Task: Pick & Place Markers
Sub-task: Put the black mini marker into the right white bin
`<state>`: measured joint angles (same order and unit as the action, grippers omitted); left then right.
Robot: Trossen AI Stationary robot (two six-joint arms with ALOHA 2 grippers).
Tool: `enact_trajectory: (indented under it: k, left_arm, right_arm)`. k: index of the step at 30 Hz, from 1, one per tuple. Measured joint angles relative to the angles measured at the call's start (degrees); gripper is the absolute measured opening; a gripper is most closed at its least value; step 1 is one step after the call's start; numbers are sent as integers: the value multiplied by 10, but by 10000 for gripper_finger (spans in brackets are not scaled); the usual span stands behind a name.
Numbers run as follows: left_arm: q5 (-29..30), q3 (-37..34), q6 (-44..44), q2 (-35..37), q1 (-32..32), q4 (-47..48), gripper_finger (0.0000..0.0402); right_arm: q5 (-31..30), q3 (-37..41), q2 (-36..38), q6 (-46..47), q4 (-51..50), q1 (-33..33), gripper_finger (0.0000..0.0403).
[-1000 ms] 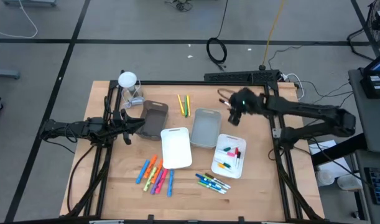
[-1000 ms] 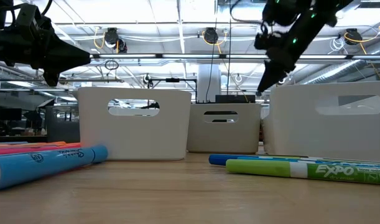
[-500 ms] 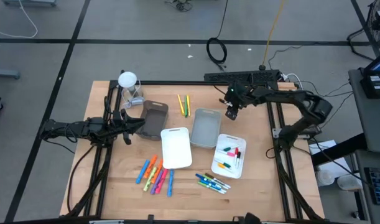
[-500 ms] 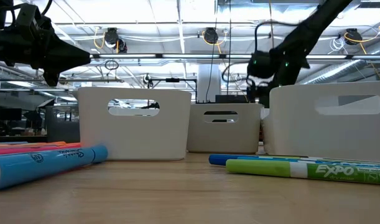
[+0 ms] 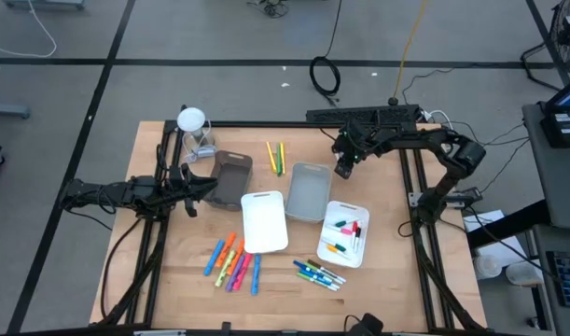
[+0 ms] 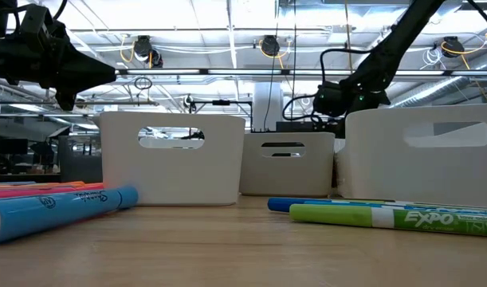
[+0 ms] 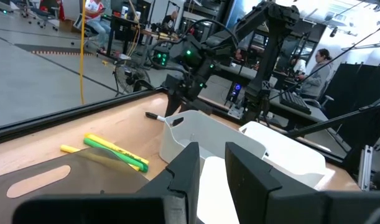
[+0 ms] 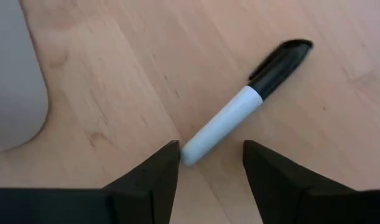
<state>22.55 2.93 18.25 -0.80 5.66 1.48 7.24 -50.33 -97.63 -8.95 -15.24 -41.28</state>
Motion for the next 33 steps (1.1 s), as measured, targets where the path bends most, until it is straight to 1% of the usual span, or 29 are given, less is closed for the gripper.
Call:
enact_trajectory:
  k: [4, 9, 12, 17, 19, 22, 25, 30, 33]
  left_arm:
    - [0, 0, 0, 0, 0, 0, 79]
    - [0, 0, 0, 0, 0, 0, 79]
    - [0, 0, 0, 0, 0, 0, 79]
    - [0, 0, 0, 0, 0, 0, 79]
    - [0, 0, 0, 0, 0, 0, 79]
    - [0, 0, 0, 0, 0, 0, 79]
    - [0, 0, 0, 0, 0, 0, 79]
    - [0, 0, 0, 0, 0, 0, 79]
    - [0, 0, 0, 0, 0, 0, 79]
  right_arm:
    - [-14, 0, 3, 45, 3, -4, 146]
    - [-13, 1, 12, 42, 3, -8, 116]
    - [-14, 1, 13, 39, 4, -8, 84]
    - [-16, 1, 13, 35, 4, -8, 18]
    - [-15, 1, 13, 31, 4, -8, 13]
    - [-14, 2, 16, 34, 3, -7, 20]
    - [-14, 4, 40, 37, -16, 2, 14]
    - [-14, 3, 128, 38, -40, 28, 12]
    - [-14, 4, 187, 54, -61, 49, 12]
